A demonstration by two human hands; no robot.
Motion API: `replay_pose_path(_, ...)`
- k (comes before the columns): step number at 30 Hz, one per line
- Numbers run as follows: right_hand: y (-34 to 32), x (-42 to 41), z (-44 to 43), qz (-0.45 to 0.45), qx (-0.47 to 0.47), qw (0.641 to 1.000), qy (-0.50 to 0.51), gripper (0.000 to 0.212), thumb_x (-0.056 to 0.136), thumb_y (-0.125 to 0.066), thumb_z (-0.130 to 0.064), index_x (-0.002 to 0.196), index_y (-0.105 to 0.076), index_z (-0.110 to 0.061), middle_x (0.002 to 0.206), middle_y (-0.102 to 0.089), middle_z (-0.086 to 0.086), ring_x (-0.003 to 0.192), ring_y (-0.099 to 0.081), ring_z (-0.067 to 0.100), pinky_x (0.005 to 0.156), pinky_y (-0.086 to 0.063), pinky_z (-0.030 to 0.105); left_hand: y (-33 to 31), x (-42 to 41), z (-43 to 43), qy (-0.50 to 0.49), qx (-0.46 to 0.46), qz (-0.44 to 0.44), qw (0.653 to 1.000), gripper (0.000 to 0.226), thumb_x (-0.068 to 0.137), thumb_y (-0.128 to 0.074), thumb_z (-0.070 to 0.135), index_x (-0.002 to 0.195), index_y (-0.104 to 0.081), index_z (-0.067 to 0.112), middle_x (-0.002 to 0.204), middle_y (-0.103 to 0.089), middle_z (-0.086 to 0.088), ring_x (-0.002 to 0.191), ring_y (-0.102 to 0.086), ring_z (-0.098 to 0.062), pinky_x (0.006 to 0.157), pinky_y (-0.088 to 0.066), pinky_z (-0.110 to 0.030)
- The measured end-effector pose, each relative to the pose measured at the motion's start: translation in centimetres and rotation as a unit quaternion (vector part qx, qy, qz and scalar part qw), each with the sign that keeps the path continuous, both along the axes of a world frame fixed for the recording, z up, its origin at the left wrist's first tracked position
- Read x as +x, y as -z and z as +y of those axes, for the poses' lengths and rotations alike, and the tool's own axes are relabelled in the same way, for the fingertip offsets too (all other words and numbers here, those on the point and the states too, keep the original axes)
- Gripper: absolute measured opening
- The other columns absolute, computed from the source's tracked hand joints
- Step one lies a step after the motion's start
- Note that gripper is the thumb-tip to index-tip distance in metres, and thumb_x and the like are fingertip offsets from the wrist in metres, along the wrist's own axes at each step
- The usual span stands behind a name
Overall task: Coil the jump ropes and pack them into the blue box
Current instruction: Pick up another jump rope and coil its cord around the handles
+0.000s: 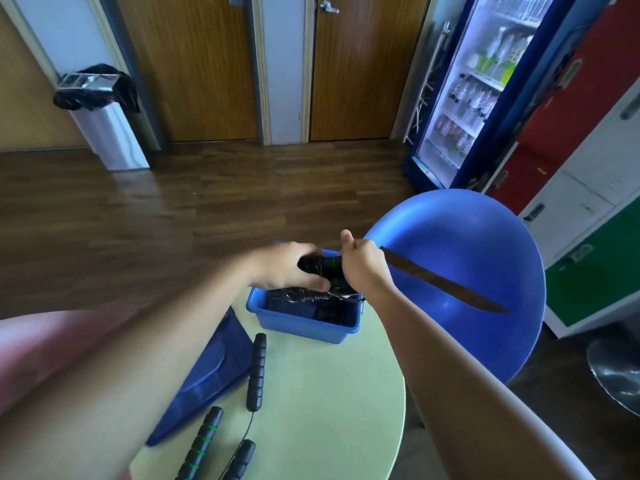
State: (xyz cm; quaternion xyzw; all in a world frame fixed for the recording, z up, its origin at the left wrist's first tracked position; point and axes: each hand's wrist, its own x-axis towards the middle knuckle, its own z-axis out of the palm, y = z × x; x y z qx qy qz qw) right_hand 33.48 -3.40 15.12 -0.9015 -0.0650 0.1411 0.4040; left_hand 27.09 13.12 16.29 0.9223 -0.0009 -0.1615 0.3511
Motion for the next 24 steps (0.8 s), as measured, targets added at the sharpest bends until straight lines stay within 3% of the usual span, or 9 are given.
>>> replay_pose_path(2, 1.5, 1.9, 0.4, 0.034, 0.011, 0.999, -0.002, 0.060, 0.103, -0.030, -0.052, 0.112, -0.069, -0.007, 0.114, -0.068, 0.019, 0.112, -0.060, 0.036, 0.096, -0.048, 0.040, 0.7, 1.8, 0.0, 0.008, 0.053, 0.021, 0.998, 0.043, 0.076, -0.079, 0.056, 0.109, -0.062, 0.033, 0.096, -0.071, 0.013, 0.088, -0.065, -0.007, 0.073, -0.047, -0.023)
replay_pose_path(4, 2.6, 3.4, 0.7, 0.076, 0.040, 0.996, 0.021, 0.062, 0.101, -0.030, -0.055, 0.113, -0.068, -0.007, 0.114, -0.068, 0.017, 0.110, -0.062, 0.035, 0.098, -0.049, 0.042, 1.8, 3.3, 0.4, -0.014, 0.056, 0.012, 0.998, 0.053, 0.069, -0.078, 0.063, 0.108, -0.065, 0.029, 0.095, -0.072, 0.010, 0.087, -0.066, -0.009, 0.075, -0.050, -0.028)
replay_pose_path(6, 4.0, 5.2, 0.8, 0.140, 0.138, 0.979, 0.062, 0.060, 0.101, -0.032, -0.054, 0.101, -0.069, -0.007, 0.106, -0.070, 0.017, 0.102, -0.067, 0.034, 0.089, -0.056, 0.048, 3.6, 4.4, 1.1, -0.064, 0.010, 0.001, 0.998, 0.059, 0.066, -0.080, 0.064, 0.107, -0.068, 0.024, 0.094, -0.073, 0.007, 0.084, -0.067, -0.012, 0.075, -0.050, -0.029)
replay_pose_path(9, 5.9, 7.0, 0.8, 0.205, 0.231, 0.946, 0.095, 0.052, 0.106, -0.030, -0.045, 0.095, -0.066, -0.009, 0.102, -0.071, 0.015, 0.096, -0.069, 0.031, 0.082, -0.060, 0.045, 7.2, 5.7, 2.1, -0.143, -0.064, 0.004, 0.988, 0.040, 0.076, -0.083, 0.047, 0.098, -0.068, 0.018, 0.086, -0.068, 0.002, 0.078, -0.061, -0.016, 0.066, -0.043, -0.026)
replay_pose_path(12, 8.1, 7.3, -0.2, 0.108, 0.104, 0.987, 0.054, 0.045, 0.105, -0.029, -0.041, 0.099, -0.065, -0.015, 0.101, -0.069, 0.006, 0.099, -0.064, 0.029, 0.089, -0.051, 0.038, 10.9, 6.3, 2.6, -0.236, -0.070, 0.031, 0.969, 0.053, 0.066, -0.077, 0.069, 0.076, -0.059, 0.020, 0.066, -0.058, 0.006, 0.064, -0.054, -0.018, 0.060, -0.036, -0.030)
replay_pose_path(15, 11.0, 6.4, -0.9, 0.011, -0.004, 1.000, -0.010, 0.038, 0.107, -0.029, -0.029, 0.120, -0.059, -0.010, 0.118, -0.058, 0.012, 0.111, -0.054, 0.032, 0.088, -0.039, 0.033, 14.3, 6.8, 2.3, -0.323, -0.081, 0.064, 0.941, 0.057, 0.070, -0.071, 0.073, 0.080, -0.064, 0.017, 0.073, -0.067, 0.002, 0.071, -0.063, -0.020, 0.064, -0.041, -0.033)
replay_pose_path(19, 15.5, 4.6, -0.8, -0.038, -0.044, 0.996, -0.063, 0.045, 0.107, -0.029, -0.024, 0.149, -0.036, -0.006, 0.158, -0.030, 0.012, 0.146, -0.026, 0.029, 0.117, -0.025, 0.036, 18.4, 7.6, 1.0, -0.386, -0.070, 0.110, 0.913, 0.065, 0.074, -0.069, 0.072, 0.091, -0.063, 0.010, 0.087, -0.068, -0.005, 0.080, -0.063, -0.026, 0.059, -0.038, -0.034)
replay_pose_path(21, 17.2, 3.9, -0.7, -0.054, -0.054, 0.995, -0.066, 0.048, 0.108, -0.027, -0.023, 0.153, -0.029, -0.007, 0.164, -0.019, 0.010, 0.153, -0.011, 0.025, 0.123, -0.017, 0.035, 20.2, 8.1, 0.5, -0.406, -0.068, 0.127, 0.902, 0.069, 0.075, -0.068, 0.070, 0.101, -0.063, 0.007, 0.097, -0.069, -0.010, 0.086, -0.064, -0.029, 0.063, -0.041, -0.034)
replay_pose_path(24, 18.5, 3.4, -0.8, -0.078, -0.059, 0.994, -0.058, 0.048, 0.108, -0.026, -0.020, 0.154, -0.028, -0.009, 0.166, -0.014, 0.007, 0.154, -0.003, 0.020, 0.124, -0.012, 0.033, 21.5, 8.4, -0.1, -0.409, -0.038, 0.150, 0.900, 0.062, 0.085, -0.066, 0.061, 0.108, -0.061, 0.004, 0.101, -0.066, -0.012, 0.089, -0.060, -0.031, 0.070, -0.042, -0.034)
